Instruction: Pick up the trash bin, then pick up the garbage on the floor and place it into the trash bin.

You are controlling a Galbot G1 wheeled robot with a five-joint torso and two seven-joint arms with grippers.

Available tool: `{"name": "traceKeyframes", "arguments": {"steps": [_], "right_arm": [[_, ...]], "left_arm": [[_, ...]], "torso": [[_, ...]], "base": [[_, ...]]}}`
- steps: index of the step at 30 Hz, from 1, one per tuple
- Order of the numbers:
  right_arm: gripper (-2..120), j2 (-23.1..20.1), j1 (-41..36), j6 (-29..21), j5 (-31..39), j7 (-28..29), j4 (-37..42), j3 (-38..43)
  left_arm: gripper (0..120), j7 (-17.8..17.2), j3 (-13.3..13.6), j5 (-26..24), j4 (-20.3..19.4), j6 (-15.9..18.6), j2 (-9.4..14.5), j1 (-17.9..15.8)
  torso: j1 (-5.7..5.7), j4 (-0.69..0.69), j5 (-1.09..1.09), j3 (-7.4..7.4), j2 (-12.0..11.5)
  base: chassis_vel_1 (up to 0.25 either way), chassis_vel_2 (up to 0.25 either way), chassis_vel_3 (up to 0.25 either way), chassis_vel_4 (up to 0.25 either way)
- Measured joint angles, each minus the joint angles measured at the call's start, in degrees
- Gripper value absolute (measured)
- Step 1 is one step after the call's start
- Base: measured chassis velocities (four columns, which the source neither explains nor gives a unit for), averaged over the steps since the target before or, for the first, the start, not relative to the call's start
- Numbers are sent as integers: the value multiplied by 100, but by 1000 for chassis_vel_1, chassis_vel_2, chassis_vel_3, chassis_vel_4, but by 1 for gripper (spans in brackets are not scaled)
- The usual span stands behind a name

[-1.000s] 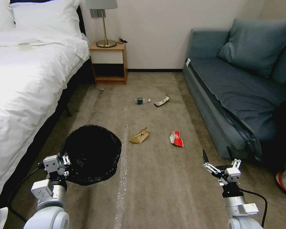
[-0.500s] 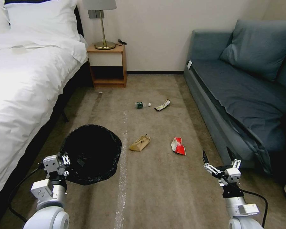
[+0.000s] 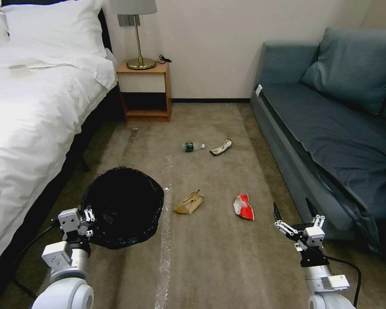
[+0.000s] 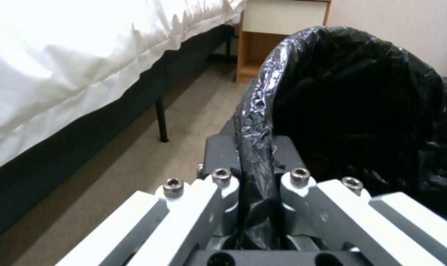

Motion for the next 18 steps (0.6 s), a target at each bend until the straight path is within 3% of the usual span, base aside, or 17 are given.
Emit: {"name": "traceKeyframes", "arguments": {"steps": [18], "right_arm": [[100, -9, 4, 19, -11, -47, 0, 30]], "left_arm": [[5, -9, 54, 39, -59, 3, -14, -4]], "torso": [[0, 0, 0, 0, 0]], "base": [[-117, 116, 114, -117]]}}
